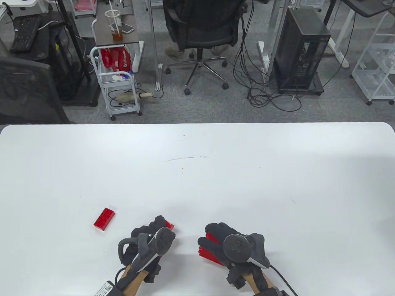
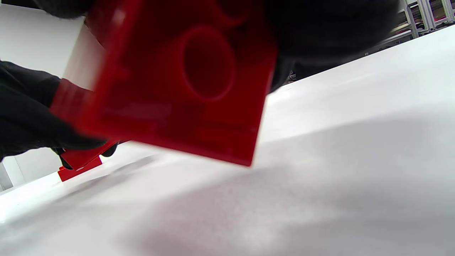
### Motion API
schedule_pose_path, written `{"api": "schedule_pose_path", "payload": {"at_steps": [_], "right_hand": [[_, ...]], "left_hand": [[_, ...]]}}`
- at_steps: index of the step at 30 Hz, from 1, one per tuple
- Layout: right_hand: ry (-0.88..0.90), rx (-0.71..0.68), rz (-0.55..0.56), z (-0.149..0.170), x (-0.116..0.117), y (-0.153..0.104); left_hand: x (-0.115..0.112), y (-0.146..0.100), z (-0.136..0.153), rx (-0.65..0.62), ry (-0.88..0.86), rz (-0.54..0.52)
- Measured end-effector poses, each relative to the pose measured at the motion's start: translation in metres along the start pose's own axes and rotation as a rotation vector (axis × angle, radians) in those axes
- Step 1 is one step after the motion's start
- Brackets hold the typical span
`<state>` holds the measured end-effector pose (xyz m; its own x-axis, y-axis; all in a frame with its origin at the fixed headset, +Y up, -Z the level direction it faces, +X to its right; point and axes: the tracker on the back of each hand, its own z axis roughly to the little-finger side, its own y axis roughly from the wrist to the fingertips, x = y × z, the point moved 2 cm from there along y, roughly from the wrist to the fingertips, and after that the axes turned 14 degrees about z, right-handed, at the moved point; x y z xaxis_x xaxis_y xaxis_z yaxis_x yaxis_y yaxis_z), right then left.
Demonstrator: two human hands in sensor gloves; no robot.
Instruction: Separate stacked toy bricks from each other
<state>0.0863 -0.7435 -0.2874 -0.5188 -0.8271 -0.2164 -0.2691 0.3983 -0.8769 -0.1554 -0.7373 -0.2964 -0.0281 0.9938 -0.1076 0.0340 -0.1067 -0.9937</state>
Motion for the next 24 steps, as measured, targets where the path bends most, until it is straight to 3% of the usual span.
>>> {"api": "schedule_pose_path", "payload": {"at_steps": [24], "right_hand": [[0.024, 0.005, 0.004, 0.003, -0.003, 0.0]], "left_hand": [[-0.013, 0.015, 0.004, 0.138, 0.172, 0.118]]}}
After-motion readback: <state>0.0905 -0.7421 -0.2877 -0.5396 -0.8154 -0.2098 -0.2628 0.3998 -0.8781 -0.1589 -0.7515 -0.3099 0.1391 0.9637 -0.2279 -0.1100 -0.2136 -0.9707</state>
